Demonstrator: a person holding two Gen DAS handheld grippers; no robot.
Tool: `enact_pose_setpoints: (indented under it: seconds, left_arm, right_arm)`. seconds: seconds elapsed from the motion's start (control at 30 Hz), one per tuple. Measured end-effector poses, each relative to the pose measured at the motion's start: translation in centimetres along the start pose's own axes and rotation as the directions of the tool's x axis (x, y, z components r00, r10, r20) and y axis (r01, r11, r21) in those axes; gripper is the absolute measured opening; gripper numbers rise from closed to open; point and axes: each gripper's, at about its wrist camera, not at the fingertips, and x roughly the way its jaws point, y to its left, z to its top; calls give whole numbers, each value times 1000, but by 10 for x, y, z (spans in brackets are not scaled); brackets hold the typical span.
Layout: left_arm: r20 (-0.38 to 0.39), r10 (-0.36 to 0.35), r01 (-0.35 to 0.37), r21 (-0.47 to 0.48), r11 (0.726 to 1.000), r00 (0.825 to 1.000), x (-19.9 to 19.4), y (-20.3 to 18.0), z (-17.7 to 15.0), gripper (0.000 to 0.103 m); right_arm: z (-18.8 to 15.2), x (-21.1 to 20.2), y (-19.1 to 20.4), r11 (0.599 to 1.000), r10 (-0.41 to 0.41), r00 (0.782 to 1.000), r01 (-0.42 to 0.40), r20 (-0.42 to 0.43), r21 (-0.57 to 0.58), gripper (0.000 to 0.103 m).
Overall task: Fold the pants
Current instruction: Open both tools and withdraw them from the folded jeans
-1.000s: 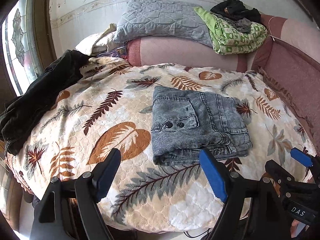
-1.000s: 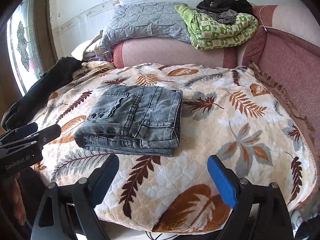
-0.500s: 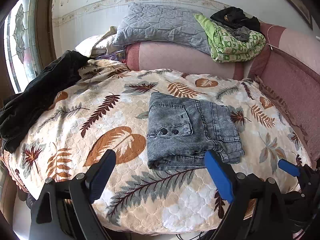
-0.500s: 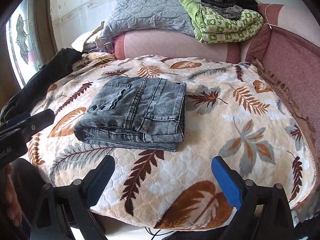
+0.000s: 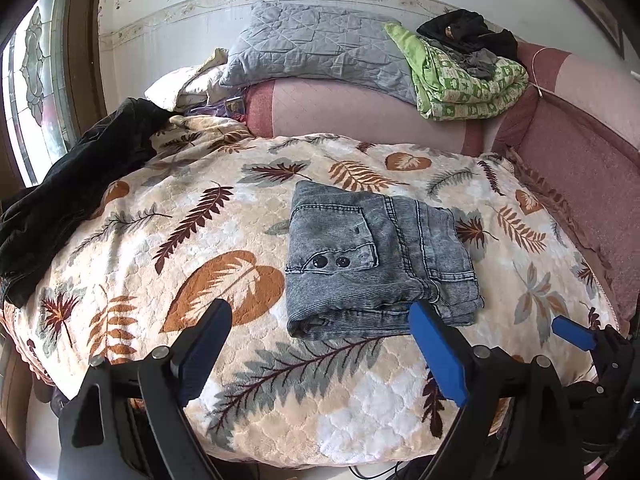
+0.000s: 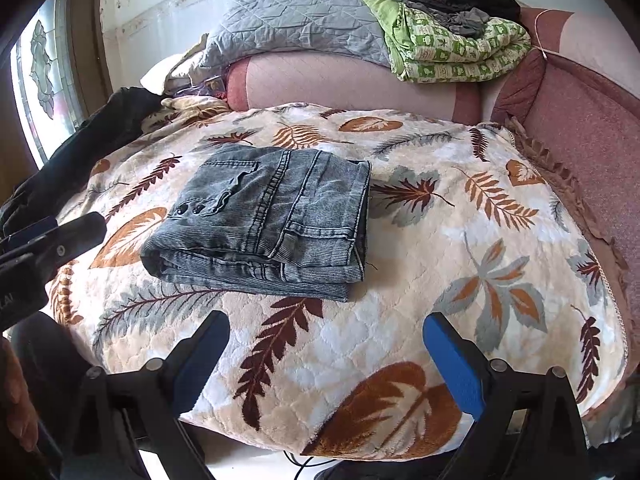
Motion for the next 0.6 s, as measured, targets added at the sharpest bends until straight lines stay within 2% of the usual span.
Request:
enact_pose_setpoints:
  seconds: [0.43,0.53,0.6]
  left_arm:
    - [-33,-38,39,31,999,999,9,-10,7,90]
    - [-36,-69,71,39,997,997,11,-13,10,94]
    - [-27,-62,63,46,997,998,11,-15,11,94]
  right_arm:
    - [1,1,-4,1000,-20,1000,20,-5,-12,99]
    - [3,2,-4,1000,-23,1000,23,-3,-18,99]
    - [4,3,-5,1000,-25,1000,24,-3,-19,99]
